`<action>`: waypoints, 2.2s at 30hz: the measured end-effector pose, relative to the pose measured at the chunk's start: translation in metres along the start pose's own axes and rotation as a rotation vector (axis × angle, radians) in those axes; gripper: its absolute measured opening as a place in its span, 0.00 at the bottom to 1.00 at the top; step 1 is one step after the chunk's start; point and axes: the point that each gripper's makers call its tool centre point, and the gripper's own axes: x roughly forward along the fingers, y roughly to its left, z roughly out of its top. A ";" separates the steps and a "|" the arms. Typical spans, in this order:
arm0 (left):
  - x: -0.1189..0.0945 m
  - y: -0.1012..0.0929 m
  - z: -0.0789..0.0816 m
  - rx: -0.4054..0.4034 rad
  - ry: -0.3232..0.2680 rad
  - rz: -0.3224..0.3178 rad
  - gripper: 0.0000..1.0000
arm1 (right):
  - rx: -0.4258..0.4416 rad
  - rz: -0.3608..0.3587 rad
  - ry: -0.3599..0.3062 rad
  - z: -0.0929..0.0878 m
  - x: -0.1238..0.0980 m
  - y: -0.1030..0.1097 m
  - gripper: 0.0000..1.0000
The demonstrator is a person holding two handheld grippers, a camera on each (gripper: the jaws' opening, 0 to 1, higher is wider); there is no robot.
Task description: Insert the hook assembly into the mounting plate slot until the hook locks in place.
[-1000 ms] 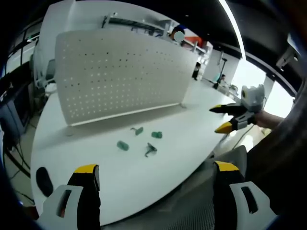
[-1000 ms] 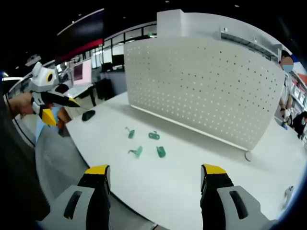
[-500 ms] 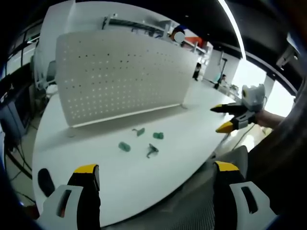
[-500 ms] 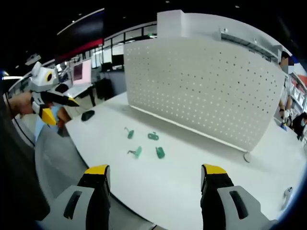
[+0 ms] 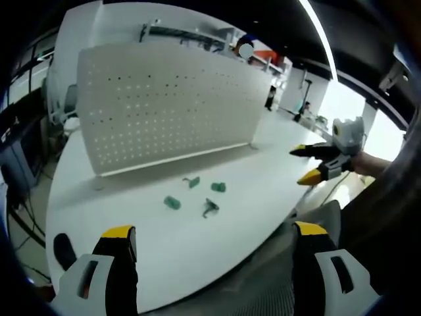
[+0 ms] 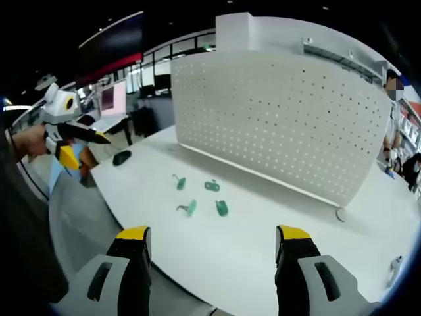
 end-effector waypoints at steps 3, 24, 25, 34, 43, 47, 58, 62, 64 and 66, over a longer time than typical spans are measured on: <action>0.000 0.000 0.001 0.001 -0.001 -0.001 1.00 | 0.001 0.000 0.000 0.000 0.000 0.000 0.78; 0.060 -0.019 0.000 0.101 0.083 -0.138 0.99 | 0.015 0.002 0.042 -0.018 -0.001 -0.003 0.78; 0.064 -0.021 0.002 0.117 0.084 -0.146 0.99 | 0.017 -0.001 0.043 -0.019 -0.001 -0.005 0.78; 0.101 -0.030 0.009 0.185 0.133 -0.227 0.97 | 0.027 0.002 0.048 -0.018 0.005 -0.003 0.77; 0.133 -0.035 -0.001 0.243 0.210 -0.299 0.92 | 0.040 0.022 0.106 -0.037 0.014 0.004 0.77; 0.146 -0.037 -0.005 0.269 0.236 -0.320 0.91 | 0.051 0.014 0.122 -0.041 0.014 -0.001 0.77; 0.187 -0.036 -0.016 0.267 0.302 -0.366 0.84 | 0.065 -0.013 0.145 -0.043 0.012 -0.017 0.77; 0.198 -0.028 -0.029 0.385 0.368 -0.361 0.82 | 0.066 -0.009 0.152 -0.044 0.014 -0.017 0.77; 0.203 -0.028 -0.033 0.403 0.377 -0.367 0.81 | 0.072 -0.005 0.157 -0.046 0.016 -0.016 0.77; 0.207 -0.028 -0.036 0.410 0.385 -0.373 0.80 | 0.074 -0.002 0.162 -0.048 0.017 -0.016 0.77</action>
